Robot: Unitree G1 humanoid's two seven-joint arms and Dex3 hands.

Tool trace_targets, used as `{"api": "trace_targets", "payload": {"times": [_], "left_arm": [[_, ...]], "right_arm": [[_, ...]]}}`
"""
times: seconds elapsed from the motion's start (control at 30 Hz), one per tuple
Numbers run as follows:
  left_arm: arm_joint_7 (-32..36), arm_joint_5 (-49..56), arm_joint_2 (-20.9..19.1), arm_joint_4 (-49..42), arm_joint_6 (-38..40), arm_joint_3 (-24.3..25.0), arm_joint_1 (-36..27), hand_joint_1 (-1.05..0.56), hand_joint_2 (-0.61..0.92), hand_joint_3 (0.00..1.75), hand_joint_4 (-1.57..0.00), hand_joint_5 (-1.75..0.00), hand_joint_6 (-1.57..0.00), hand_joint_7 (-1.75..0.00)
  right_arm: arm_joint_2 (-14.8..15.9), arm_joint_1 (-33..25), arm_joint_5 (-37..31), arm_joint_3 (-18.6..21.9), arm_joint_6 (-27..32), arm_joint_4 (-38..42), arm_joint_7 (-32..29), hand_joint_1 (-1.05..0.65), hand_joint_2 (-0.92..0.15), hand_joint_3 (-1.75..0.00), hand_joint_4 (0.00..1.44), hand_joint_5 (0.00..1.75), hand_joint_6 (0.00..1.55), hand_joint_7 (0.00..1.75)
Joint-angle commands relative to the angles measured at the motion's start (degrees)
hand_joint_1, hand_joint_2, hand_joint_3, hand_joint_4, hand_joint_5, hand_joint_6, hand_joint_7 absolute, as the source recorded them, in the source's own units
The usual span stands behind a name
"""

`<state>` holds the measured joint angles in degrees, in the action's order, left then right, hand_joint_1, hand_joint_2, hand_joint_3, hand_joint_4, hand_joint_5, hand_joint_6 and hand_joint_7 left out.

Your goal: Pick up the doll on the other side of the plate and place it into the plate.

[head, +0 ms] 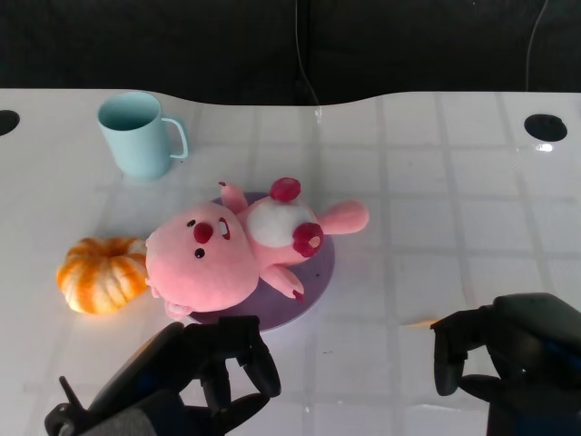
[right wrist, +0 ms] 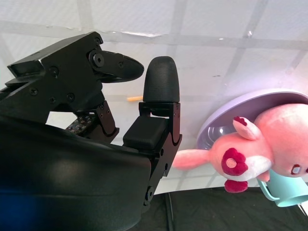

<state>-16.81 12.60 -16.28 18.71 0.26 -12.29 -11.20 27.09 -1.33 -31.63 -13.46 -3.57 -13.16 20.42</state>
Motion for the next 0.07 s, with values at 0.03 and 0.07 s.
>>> {"api": "trace_targets", "payload": {"times": [0.03,0.07], "left_arm": [[-0.5,-0.4,-1.0,-0.6,-0.6,0.5,-0.3,-0.23,0.75,0.65,-0.66,-1.75,-0.65,-1.38],[-0.5,-0.4,-1.0,-0.6,-0.8,0.5,-0.3,-0.23,0.75,0.65,-0.66,-1.75,-0.65,-1.38]], "right_arm": [[0.1,0.7,0.2,-0.3,-0.2,0.5,0.0,-0.11,-0.62,-0.71,0.83,1.74,0.87,1.2],[0.2,0.7,0.2,-0.4,-0.2,0.5,0.0,-0.11,-0.62,-0.72,0.83,1.75,0.86,1.21]]}}
